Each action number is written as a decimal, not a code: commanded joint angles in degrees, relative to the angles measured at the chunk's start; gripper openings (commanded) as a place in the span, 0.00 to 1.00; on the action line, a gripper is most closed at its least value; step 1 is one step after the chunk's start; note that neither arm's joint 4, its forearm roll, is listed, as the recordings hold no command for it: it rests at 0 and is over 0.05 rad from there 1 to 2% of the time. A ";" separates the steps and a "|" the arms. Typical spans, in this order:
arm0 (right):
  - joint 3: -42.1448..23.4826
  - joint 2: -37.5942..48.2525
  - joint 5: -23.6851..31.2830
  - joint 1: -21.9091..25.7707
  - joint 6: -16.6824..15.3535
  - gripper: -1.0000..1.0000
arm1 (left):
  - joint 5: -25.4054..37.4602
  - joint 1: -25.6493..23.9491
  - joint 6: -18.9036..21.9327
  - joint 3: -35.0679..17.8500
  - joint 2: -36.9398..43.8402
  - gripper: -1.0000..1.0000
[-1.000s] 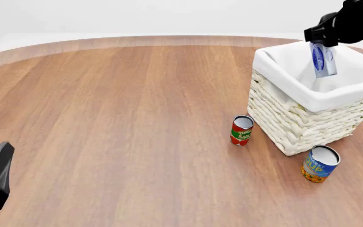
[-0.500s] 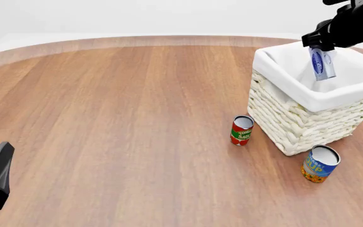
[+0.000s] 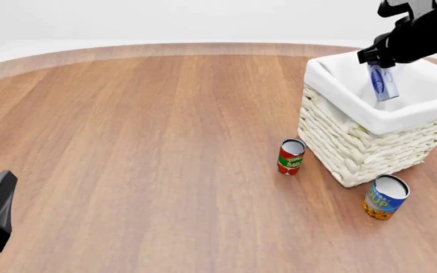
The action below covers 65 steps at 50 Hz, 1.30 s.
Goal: Pick up the alphabet soup and the cream cheese box, and put them in the basket.
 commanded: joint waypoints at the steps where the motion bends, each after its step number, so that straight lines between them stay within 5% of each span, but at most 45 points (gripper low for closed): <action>1: -1.55 2.48 -0.18 -1.01 -0.64 0.00 | 0.00 0.00 0.00 0.00 0.00 1.00; 65: -3.62 9.20 -2.09 -3.12 -1.07 0.00 | 0.00 0.00 0.00 0.00 0.00 1.00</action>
